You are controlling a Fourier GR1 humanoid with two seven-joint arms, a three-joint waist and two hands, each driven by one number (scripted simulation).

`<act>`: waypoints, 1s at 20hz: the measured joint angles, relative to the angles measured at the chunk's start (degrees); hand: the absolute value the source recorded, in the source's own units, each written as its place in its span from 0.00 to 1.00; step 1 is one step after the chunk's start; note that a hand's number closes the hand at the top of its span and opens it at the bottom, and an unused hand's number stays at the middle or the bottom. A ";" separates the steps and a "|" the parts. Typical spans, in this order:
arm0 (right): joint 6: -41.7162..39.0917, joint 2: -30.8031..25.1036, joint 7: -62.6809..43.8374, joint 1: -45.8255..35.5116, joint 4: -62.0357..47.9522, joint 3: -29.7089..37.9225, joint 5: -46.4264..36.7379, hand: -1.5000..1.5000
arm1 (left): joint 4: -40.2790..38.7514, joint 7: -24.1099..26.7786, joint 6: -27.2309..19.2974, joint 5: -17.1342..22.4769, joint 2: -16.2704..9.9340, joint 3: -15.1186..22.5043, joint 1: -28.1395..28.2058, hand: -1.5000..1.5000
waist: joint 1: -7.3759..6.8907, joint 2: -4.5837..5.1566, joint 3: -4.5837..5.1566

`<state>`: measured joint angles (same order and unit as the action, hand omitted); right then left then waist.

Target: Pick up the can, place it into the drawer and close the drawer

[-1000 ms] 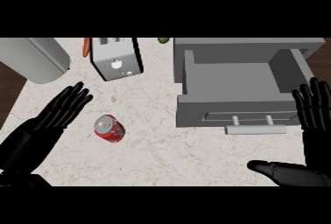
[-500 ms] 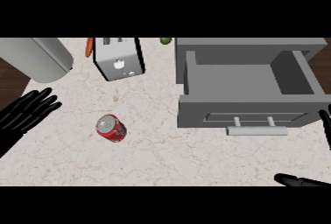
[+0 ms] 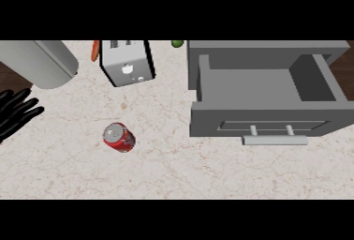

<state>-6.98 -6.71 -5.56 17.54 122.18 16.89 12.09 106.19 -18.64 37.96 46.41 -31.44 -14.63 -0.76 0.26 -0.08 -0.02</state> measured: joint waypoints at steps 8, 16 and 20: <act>-4.99 -0.02 1.98 4.19 0.52 4.00 3.93 0.00 | -4.12 -6.47 -2.62 7.70 0.00 0.61 -1.55 0.00 | 0.14 0.01 0.00; -9.10 -0.02 2.46 5.55 0.32 8.14 6.79 0.00 | -6.77 -11.21 -6.57 7.72 3.01 3.91 -6.25 0.00 | 0.20 0.03 0.01; -10.72 -0.08 2.66 5.59 -0.75 9.94 7.73 0.00 | -9.01 -10.13 -7.66 2.71 6.75 6.21 -8.04 0.00 | 0.24 0.06 0.03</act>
<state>-17.70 -6.79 -2.90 23.13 121.44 26.84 19.83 97.18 -28.76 30.31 49.11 -24.70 -8.42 -8.81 0.50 -0.02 0.01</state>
